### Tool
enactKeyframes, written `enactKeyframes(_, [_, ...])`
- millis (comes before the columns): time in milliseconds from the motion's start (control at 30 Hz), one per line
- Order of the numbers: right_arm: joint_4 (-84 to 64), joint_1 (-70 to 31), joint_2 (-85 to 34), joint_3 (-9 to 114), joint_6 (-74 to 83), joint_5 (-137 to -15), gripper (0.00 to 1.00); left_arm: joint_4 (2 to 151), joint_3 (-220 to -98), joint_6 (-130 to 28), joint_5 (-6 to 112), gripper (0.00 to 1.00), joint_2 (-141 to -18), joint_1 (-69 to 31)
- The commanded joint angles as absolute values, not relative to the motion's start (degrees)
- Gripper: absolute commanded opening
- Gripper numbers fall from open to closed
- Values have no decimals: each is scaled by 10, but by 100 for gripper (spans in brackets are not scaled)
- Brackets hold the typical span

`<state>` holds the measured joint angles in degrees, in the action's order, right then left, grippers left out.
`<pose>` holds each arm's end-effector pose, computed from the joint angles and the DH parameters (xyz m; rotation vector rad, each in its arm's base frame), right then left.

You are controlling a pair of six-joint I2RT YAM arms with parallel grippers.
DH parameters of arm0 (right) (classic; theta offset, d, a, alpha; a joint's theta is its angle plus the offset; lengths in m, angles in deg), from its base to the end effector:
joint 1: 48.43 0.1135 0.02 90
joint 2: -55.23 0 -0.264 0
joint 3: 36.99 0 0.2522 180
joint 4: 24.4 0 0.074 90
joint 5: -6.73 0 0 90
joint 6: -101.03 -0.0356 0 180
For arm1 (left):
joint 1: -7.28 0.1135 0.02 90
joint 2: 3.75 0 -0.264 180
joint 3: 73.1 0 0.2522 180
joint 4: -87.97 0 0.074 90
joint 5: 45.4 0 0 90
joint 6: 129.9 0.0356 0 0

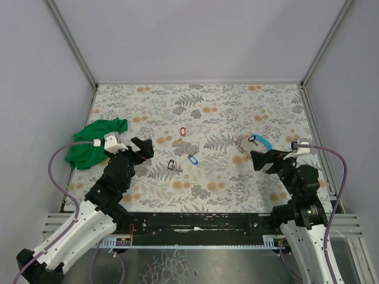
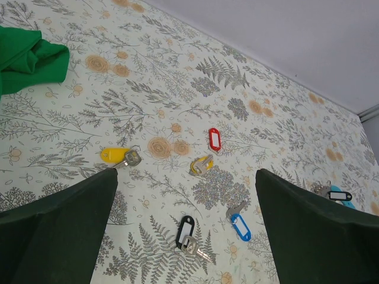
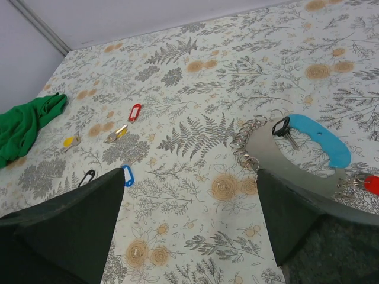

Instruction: Put the keys on the keyring

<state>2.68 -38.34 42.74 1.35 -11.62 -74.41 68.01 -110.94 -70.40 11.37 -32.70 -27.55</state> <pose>0.0959 0.0226 0.2782 0.0550 1.6201 0.5660 0.1261 -0.0640 0.2603 -0.3516 1.7074 -0.3270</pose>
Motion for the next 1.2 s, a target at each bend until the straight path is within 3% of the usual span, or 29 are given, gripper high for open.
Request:
enactKeyframes(0, [16, -380, 423, 37, -112, -772, 99, 685, -1110, -705, 107, 100, -323, -274])
enactKeyframes(533, [18, -380, 357, 27, -161, -883, 99, 673, -1118, -752, 74, 100, -358, -277])
enactKeyframes(767, [-6, -380, 276, 16, -162, -891, 99, 685, -1113, -726, 137, 100, -367, -277])
enactKeyframes(933, [-12, -383, 182, 15, -166, -998, 100, 677, -1116, -727, 130, 100, -363, -277])
enactKeyframes(1167, [-58, -415, 17, 49, -168, -1028, 88, 684, -1114, -723, 153, 100, -365, -277])
